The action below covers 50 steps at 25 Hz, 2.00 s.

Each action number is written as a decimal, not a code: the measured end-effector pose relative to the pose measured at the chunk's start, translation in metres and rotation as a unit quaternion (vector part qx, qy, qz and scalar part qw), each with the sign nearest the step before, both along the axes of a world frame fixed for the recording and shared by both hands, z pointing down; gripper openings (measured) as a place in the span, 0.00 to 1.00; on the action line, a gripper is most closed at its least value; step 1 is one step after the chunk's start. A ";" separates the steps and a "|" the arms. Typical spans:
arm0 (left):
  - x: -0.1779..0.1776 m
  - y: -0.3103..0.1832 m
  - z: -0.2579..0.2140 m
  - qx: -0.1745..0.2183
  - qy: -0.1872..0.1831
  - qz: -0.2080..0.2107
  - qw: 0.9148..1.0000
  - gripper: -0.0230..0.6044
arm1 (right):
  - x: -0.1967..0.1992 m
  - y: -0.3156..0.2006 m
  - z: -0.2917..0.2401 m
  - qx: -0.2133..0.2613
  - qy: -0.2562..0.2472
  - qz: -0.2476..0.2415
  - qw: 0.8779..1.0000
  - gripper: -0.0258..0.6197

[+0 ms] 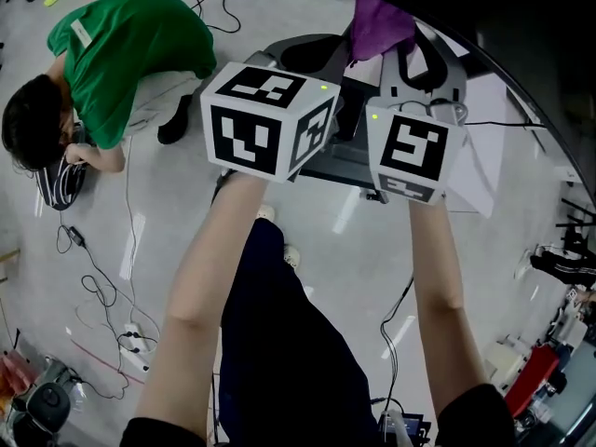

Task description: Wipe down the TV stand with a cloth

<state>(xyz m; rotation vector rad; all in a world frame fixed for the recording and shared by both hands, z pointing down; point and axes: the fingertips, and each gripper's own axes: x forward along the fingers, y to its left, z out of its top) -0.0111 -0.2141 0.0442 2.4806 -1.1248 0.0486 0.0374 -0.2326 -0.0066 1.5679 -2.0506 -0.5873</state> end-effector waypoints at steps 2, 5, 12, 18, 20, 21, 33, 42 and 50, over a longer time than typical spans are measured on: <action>-0.004 -0.007 -0.003 0.003 -0.001 -0.004 1.000 0.05 | -0.004 -0.008 -0.001 0.011 0.028 -0.001 1.000 0.15; -0.007 -0.009 0.005 -0.002 -0.008 -0.003 1.000 0.05 | -0.009 -0.014 0.004 0.010 0.053 -0.003 0.999 0.15; -0.007 -0.015 0.042 -0.030 -0.015 0.001 0.999 0.05 | -0.016 -0.030 0.031 -0.021 0.071 -0.004 0.997 0.15; -0.022 -0.018 0.072 -0.056 -0.024 -0.005 0.998 0.05 | -0.021 -0.041 0.062 -0.057 0.065 -0.006 0.996 0.15; -0.028 -0.018 0.081 -0.064 -0.026 -0.009 0.998 0.05 | -0.023 -0.043 0.074 -0.073 0.069 -0.006 0.995 0.15; -0.030 -0.017 0.084 -0.067 -0.027 -0.009 0.997 0.05 | -0.024 -0.043 0.080 -0.080 0.071 -0.007 0.994 0.15; -0.052 -0.012 0.118 -0.092 -0.051 -0.005 0.994 0.05 | -0.040 -0.056 0.144 -0.164 0.111 -0.018 0.980 0.15; -0.060 -0.020 0.136 -0.106 -0.063 -0.004 0.992 0.05 | -0.044 -0.067 0.196 -0.271 0.136 -0.025 0.953 0.15; -0.063 -0.024 0.142 -0.116 -0.067 -0.006 0.991 0.05 | -0.040 -0.058 0.234 -0.357 0.159 -0.026 0.920 0.15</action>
